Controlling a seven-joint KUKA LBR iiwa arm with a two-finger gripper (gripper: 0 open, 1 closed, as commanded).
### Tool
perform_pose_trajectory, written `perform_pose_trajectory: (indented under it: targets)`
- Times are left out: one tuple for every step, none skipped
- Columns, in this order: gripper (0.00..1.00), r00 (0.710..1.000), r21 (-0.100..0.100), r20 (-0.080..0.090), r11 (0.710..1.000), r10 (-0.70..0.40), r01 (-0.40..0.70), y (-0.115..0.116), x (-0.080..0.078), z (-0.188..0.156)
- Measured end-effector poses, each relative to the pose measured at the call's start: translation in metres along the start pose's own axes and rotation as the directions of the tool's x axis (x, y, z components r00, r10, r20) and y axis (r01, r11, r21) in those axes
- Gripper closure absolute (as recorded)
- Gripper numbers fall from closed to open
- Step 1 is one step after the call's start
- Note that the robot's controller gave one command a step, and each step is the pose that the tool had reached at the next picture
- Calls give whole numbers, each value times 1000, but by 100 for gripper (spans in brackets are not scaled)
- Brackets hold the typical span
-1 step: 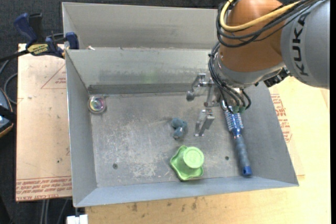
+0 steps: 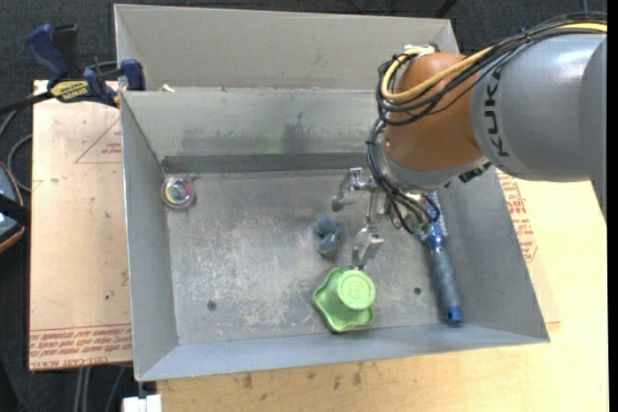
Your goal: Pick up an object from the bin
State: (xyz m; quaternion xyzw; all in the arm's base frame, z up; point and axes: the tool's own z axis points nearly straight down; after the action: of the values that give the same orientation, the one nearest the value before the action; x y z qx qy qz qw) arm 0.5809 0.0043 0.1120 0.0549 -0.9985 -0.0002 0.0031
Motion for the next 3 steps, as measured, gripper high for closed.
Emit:
perform_pose_trajectory:
  targets:
    - [0,987,4,11,987,-158,158,14,-15,36]
    - [100,987,3,15,987,-158,158,15,-16,35]
    - [100,920,6,15,920,-391,391,32,-28,-80]
